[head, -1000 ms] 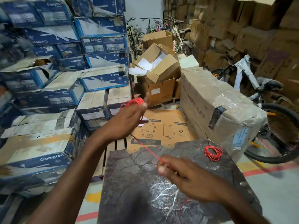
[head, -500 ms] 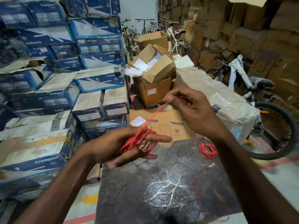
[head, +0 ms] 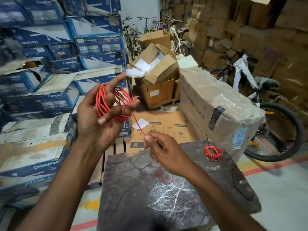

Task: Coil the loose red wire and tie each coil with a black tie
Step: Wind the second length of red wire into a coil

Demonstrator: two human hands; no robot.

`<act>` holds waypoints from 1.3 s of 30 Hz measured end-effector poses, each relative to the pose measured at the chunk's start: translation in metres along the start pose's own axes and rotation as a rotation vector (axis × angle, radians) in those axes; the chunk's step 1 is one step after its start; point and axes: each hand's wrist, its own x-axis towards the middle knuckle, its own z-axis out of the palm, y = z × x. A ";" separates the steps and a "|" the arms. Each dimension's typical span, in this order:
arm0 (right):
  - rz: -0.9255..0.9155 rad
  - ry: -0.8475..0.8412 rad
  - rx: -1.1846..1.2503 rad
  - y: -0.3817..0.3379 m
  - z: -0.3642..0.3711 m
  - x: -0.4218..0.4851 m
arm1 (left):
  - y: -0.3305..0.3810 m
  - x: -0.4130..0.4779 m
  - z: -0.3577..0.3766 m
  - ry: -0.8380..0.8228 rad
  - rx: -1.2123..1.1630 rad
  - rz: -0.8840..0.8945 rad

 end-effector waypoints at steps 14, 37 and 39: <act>0.166 -0.128 -0.053 0.002 0.033 -0.038 | -0.012 0.022 -0.022 0.184 1.438 0.135; -0.202 0.326 -0.124 -0.004 -0.084 0.043 | -0.022 -0.041 -0.022 -0.513 0.341 -0.691; -0.148 0.288 -0.160 0.011 -0.073 0.042 | -0.018 -0.035 -0.017 -0.502 0.229 -0.567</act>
